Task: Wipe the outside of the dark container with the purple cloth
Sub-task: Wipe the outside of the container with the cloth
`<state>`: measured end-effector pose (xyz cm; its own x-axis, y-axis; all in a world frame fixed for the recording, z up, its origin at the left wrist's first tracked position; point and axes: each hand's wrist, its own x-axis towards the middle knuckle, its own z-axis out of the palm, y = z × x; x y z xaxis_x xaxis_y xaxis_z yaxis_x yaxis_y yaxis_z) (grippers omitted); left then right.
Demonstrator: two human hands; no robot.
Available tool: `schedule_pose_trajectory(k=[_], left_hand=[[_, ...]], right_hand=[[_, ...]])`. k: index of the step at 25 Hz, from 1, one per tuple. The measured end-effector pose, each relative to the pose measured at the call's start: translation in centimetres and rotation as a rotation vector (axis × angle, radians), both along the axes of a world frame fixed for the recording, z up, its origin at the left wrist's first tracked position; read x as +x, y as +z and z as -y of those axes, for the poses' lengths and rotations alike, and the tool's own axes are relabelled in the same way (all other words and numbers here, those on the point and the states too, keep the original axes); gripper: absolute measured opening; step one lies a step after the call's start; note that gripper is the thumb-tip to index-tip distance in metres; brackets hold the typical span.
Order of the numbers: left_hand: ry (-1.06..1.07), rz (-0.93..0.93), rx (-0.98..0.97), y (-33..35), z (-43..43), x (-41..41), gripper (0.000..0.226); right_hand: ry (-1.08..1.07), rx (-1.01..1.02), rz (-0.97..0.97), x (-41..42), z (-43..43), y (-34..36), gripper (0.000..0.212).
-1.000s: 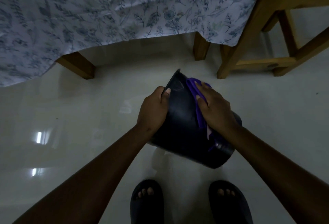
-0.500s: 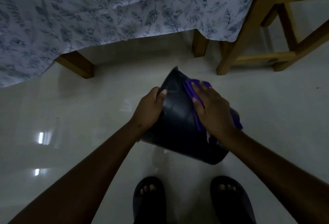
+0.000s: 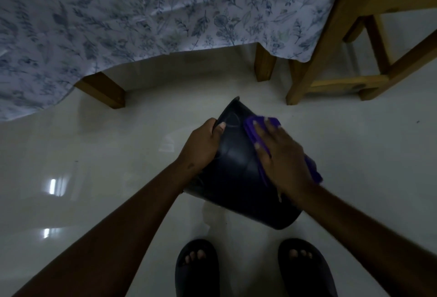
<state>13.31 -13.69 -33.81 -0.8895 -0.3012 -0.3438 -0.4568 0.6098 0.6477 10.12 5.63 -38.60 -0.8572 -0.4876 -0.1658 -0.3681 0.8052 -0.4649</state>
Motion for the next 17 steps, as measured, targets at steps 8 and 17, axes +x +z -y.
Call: schedule_pose_trajectory(k=[8,17], left_hand=[[0.068,-0.116,0.000,-1.0,-0.2,0.5,0.025],[-0.095,-0.254,-0.230,2.7,-1.1,3.3,0.032]], right_hand=[[0.185,0.035,-0.089,0.9,-0.4,0.2,0.064],[-0.099,-0.376,0.264,-2.6,-2.7,4.1,0.054]])
